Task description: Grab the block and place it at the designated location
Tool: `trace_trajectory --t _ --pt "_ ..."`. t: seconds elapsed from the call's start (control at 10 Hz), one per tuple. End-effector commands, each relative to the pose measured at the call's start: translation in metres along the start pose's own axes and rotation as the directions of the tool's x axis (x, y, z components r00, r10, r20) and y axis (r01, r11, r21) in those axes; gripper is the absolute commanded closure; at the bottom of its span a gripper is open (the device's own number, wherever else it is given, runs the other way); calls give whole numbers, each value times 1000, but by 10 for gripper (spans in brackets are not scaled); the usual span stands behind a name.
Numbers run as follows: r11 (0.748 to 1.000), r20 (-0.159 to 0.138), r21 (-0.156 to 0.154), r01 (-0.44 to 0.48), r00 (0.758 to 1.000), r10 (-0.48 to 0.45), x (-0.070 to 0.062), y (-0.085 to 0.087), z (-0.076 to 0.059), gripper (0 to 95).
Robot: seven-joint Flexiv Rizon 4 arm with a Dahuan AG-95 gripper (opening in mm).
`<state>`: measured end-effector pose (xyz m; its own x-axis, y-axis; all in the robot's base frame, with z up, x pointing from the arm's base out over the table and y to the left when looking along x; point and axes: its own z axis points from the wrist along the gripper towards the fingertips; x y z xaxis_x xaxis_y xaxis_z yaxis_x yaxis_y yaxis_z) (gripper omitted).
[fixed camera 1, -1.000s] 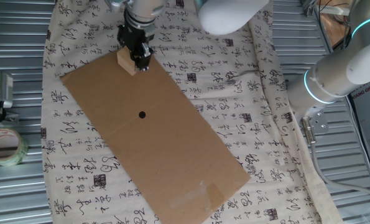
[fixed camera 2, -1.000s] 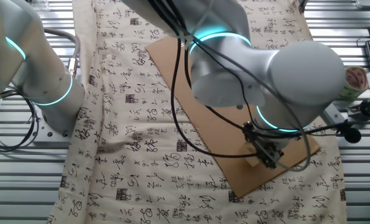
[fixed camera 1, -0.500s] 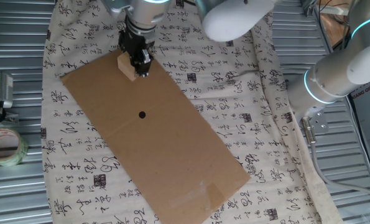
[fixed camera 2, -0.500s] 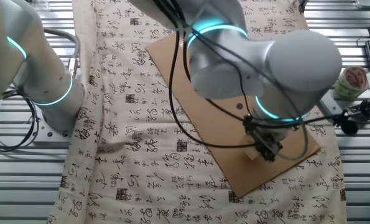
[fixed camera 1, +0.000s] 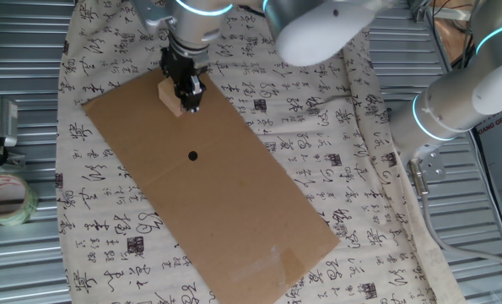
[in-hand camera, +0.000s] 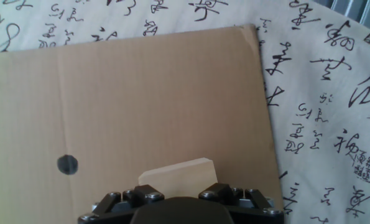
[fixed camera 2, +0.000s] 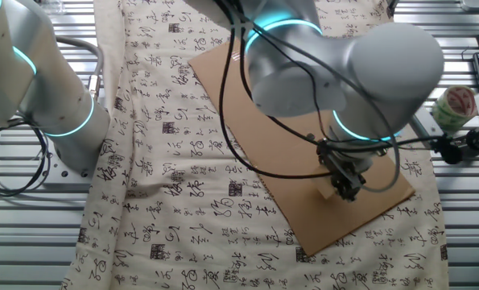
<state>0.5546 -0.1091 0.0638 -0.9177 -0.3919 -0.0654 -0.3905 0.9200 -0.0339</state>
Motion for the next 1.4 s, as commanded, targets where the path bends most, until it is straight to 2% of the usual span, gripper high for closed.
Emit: trace_trajectory --t 0.1,0.9,1.1,1.4 --pt "1000 6 8 -19 1000 19 -1 7 2 950" --pt "998 17 24 -55 998 55 -2 37 7 950" --pt "998 13 39 -57 998 56 -2 43 8 950" --pt "998 18 37 -58 998 57 0 53 9 950"
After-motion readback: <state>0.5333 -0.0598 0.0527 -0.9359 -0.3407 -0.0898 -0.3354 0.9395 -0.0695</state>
